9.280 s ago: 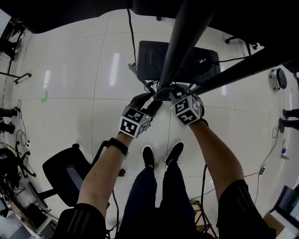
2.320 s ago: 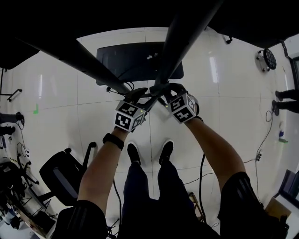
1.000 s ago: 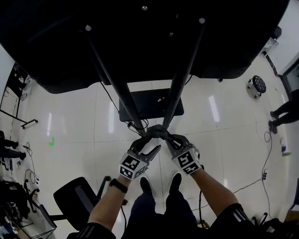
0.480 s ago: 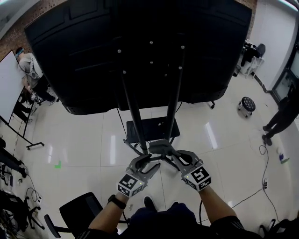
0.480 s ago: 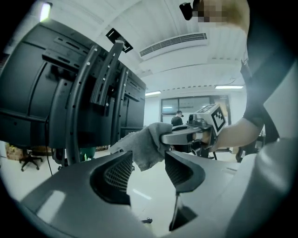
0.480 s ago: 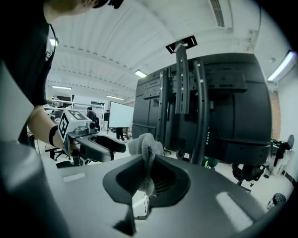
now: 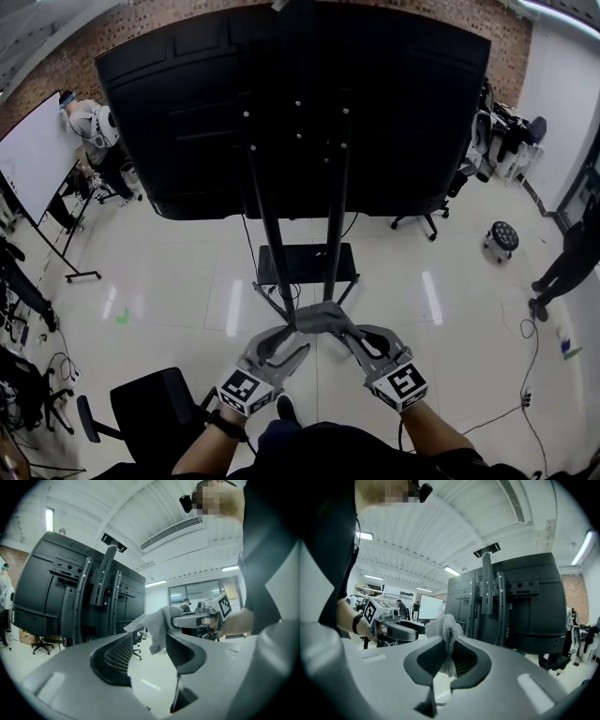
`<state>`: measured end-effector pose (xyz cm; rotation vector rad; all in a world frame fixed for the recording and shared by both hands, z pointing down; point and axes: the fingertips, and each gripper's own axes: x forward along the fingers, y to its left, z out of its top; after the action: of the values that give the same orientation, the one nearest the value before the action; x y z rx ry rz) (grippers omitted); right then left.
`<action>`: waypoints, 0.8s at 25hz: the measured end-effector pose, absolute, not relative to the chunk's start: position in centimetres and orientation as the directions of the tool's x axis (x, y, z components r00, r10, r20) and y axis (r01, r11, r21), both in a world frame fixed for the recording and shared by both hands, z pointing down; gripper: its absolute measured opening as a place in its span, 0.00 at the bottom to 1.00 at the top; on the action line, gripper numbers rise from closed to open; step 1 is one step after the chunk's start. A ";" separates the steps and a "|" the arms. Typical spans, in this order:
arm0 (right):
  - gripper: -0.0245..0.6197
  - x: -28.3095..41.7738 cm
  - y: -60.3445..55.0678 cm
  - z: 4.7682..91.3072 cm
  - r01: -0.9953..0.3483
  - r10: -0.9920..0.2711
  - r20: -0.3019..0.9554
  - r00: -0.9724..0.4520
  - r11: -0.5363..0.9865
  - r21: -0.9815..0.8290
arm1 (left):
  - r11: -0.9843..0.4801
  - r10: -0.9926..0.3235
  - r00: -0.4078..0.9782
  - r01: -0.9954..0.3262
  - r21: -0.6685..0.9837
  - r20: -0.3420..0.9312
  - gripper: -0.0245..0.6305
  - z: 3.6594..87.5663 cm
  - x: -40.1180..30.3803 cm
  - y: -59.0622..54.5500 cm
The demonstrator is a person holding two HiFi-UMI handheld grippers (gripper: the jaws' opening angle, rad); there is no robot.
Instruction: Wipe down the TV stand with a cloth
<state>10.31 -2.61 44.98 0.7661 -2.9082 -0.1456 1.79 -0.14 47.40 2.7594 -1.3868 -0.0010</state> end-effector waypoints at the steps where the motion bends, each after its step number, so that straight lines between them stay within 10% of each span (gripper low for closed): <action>1: 0.07 10.9 -1.9 45.3 -0.481 -0.496 0.105 -0.862 0.866 0.139 | -0.590 -0.806 0.591 -0.806 0.051 0.030 0.41 47.3 2.3 0.6; 20: 0.06 13.4 6.1 43.8 -0.455 -0.462 0.072 -0.884 0.885 0.097 | -0.569 -0.822 0.568 -0.823 0.000 0.025 0.41 44.8 3.5 8.3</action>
<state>13.36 6.08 43.82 0.7212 -2.9593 -0.1181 3.47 8.33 44.76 2.7715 -1.4534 0.0348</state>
